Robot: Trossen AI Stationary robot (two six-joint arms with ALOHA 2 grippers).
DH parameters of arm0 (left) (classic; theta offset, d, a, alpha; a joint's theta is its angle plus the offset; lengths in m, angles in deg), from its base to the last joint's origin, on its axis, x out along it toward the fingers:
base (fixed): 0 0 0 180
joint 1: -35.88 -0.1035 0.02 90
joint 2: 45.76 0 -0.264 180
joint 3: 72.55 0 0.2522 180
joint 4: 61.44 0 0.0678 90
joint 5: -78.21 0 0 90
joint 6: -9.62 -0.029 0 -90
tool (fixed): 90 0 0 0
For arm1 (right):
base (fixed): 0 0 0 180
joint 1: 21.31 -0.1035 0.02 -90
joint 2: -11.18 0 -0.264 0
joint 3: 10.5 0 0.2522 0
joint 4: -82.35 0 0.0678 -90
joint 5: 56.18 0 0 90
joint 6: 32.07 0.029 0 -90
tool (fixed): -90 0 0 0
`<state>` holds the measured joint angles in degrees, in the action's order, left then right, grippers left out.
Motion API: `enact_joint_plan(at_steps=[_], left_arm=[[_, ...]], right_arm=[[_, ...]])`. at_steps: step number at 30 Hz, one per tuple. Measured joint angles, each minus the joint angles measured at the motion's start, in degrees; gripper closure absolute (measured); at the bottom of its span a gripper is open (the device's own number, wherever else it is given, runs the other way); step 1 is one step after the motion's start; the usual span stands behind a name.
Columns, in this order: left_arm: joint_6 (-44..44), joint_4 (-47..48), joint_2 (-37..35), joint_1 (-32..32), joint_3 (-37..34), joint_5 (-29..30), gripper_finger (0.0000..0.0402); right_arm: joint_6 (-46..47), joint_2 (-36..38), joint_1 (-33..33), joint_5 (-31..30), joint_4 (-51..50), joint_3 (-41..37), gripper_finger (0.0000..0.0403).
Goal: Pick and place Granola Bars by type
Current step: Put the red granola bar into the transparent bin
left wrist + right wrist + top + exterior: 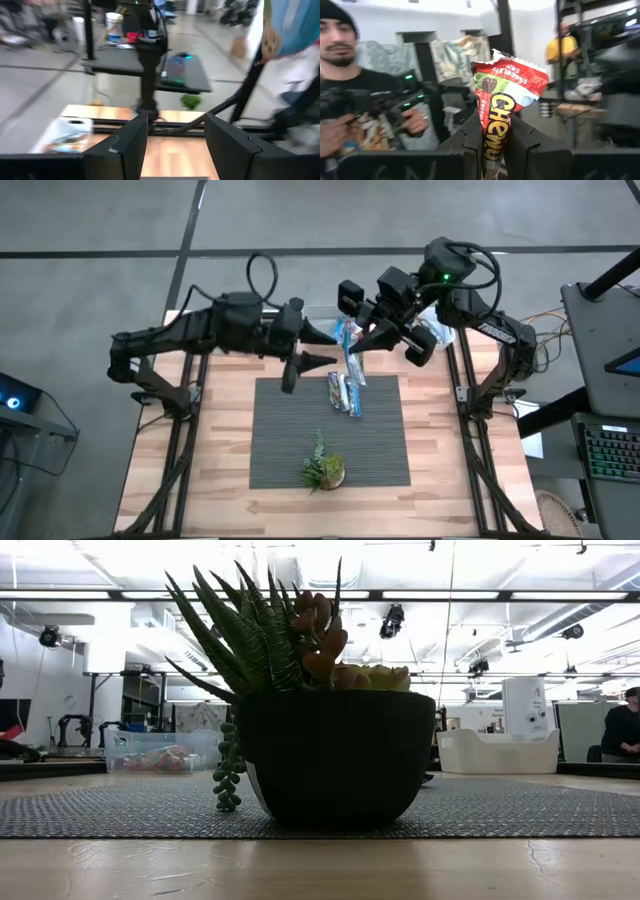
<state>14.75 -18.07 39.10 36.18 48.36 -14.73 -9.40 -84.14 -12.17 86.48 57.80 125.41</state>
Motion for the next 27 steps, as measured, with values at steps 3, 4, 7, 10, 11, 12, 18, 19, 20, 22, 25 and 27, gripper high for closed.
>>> enact_joint_plan(at_steps=[3, 4, 7, 10, 11, 12, 18, 19, 20, 22, 25, 27], left_arm=[[-3.7, -0.2, 0.0, 3.3, -0.5, 7.8, 0.0225], [-4.4, -0.2, 0.0, 4.1, -0.7, 10.2, 0.0225], [-6.4, -1.9, 0.0, 5.6, -1.4, 15.7, 0.0225], [-6.7, -4.2, 0.0, 5.8, -1.5, 16.6, 0.0225], [-6.7, -5.2, 0.0, 5.8, -1.5, 16.7, 0.0225], [-6.8, -6.4, 0.0, 5.8, -1.5, 16.7, 0.0225], [-7.1, -8.5, -0.1, 5.8, -1.5, 16.6, 0.0225], [-6.6, -8.5, -0.2, 5.8, -1.5, 16.5, 0.0225], [-6.0, -8.2, -0.2, 5.9, -1.5, 16.4, 0.0225], [-4.9, -7.1, -0.6, 6.0, -1.5, 16.4, 0.0225], [-3.7, -5.5, -1.5, 6.3, -1.6, 16.4, 0.0225], [-3.5, -6.1, -2.0, 6.9, -1.4, 16.7, 0.0225]], right_arm=[[-0.5, 0.1, 0.0, -3.5, -0.1, 0.0, 0.0360], [-0.7, 0.1, 0.0, -4.5, -0.1, 0.0, 0.0360], [-2.9, 0.1, 0.0, -6.6, -1.4, 0.0, 0.0360], [-4.7, 0.1, 0.0, -8.6, -3.3, 0.0, 0.0360], [-5.2, 0.1, 0.0, -9.4, -3.9, 0.0, 0.0360], [-6.1, 0.1, 0.0, -9.9, -4.6, 0.0, 0.0360], [-8.3, 0.1, 0.0, -10.9, -7.1, 0.2, 0.0360], [-8.6, 0.2, 0.0, -10.9, -7.1, 0.2, 0.0360], [-9.2, 0.3, 0.0, -10.9, -7.1, 0.2, 0.0360], [-9.8, 0.7, 0.1, -10.9, -7.3, 0.2, 0.0360], [-9.9, 1.4, 0.7, -10.9, -7.6, 0.2, 0.0360], [-10.1, 1.9, 1.2, -10.9, -8.3, 0.2, 0.0360]])
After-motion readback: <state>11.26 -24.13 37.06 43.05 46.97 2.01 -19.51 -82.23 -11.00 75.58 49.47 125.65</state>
